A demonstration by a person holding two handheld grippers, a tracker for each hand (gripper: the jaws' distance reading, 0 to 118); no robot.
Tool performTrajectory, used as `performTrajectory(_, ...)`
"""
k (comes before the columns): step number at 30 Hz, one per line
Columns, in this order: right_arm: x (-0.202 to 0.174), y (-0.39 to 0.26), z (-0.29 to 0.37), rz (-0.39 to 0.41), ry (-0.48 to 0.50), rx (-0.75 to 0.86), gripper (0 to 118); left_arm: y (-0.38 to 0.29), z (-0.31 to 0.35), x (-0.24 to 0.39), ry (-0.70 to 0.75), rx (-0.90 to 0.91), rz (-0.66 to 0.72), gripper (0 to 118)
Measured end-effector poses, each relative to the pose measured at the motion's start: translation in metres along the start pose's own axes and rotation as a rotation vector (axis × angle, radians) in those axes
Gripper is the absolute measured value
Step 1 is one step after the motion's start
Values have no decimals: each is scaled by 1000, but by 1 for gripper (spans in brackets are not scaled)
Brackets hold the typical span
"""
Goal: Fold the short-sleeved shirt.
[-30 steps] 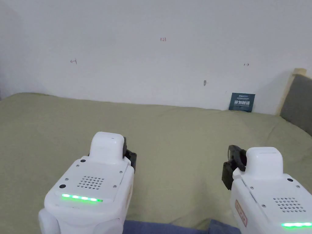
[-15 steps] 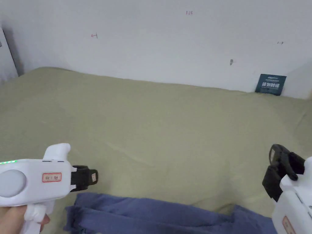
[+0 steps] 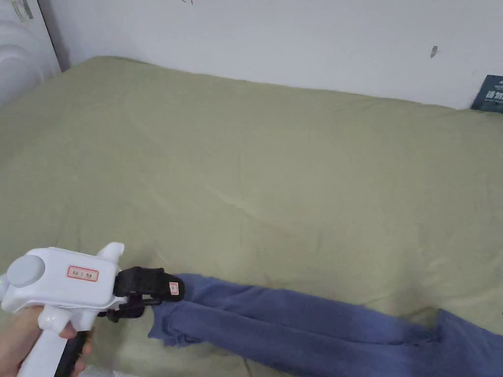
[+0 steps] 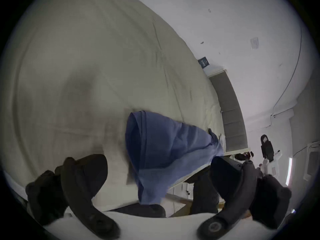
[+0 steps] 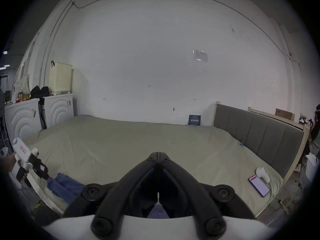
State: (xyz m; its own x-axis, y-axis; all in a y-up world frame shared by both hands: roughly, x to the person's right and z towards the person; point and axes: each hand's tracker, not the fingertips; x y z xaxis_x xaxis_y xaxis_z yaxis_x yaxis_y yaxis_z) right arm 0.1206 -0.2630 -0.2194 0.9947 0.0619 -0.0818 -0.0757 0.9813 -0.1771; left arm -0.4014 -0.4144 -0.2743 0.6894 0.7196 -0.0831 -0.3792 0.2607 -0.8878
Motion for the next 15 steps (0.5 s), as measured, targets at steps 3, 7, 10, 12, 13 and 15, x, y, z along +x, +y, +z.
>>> performTrajectory(3, 0, -1, -2, 5, 8, -17, 0, 8, -19, -6, -31, -36, 40, 117)
performTrajectory(7, 2, -4, -3, 3, 5, -34, 0, 4, -33, -6, -150, -19, 94, 117)
performTrajectory(10, 5, -5, -2, -8, 3, -42, 0, 0, -45, 0, -139, -38, 84, 110)
performTrajectory(12, 8, -5, -1, -14, 2, -43, 0, 1, -42, 1, -138, -25, 89, 55)
performTrajectory(13, 10, -5, 1, -19, 3, -41, 0, 1, -45, 1, -77, -23, 124, 3)
performTrajectory(15, 14, -3, 3, -28, -1, -35, 0, -5, -45, 4, 15, -18, 78, 5)
